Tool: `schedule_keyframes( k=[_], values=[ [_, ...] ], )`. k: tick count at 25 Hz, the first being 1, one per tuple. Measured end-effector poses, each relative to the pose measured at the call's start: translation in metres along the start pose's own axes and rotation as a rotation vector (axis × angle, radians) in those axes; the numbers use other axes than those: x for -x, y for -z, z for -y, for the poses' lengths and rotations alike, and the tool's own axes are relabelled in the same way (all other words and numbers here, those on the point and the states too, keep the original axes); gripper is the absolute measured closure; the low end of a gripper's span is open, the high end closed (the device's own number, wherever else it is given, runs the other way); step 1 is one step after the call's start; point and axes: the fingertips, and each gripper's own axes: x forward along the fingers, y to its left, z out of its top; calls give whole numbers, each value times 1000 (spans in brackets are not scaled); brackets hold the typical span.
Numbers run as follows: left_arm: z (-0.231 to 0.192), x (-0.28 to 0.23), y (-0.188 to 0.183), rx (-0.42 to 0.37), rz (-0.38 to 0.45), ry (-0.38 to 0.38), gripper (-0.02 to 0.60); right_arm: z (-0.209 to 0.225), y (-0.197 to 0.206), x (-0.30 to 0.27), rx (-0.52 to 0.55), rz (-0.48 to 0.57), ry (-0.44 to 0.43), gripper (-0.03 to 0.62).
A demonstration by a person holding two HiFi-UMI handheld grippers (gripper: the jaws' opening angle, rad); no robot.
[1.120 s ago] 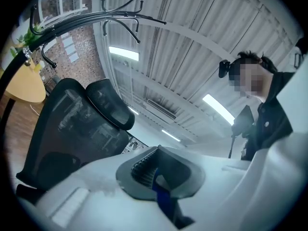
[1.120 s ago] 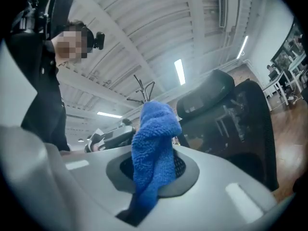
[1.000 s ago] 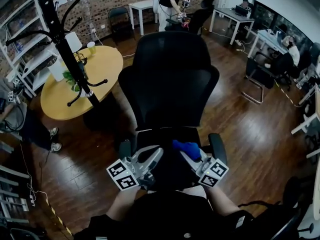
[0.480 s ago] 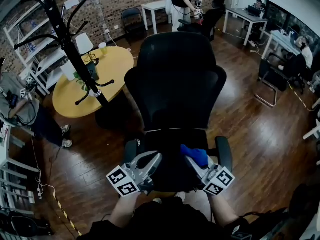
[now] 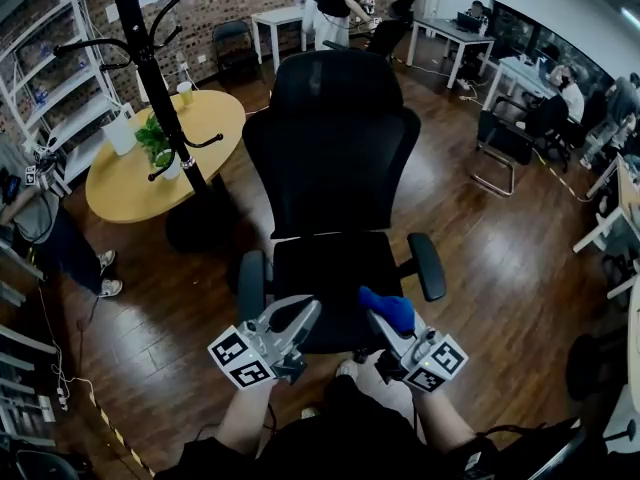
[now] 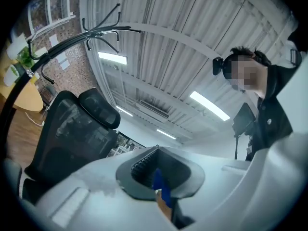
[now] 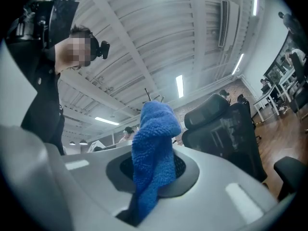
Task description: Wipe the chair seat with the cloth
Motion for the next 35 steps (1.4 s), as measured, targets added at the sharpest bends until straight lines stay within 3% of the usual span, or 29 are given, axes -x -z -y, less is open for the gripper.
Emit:
schedule_keyframes(
  k=[7,13,26,35],
  values=[
    [32,87,7,27,27,-107,589,-70,15,25,18,-37,-18,556],
    [52,105,7,32,57,-153,589,-92,8,30,45,-47,-73,557],
    [105,39,33,24,-13,-9,589,-83,-14,63,60,-24,-76,557],
    [115,34,40,20,-6,-9,589,-82,-12,76,47,-25,-81,557]
  ],
)
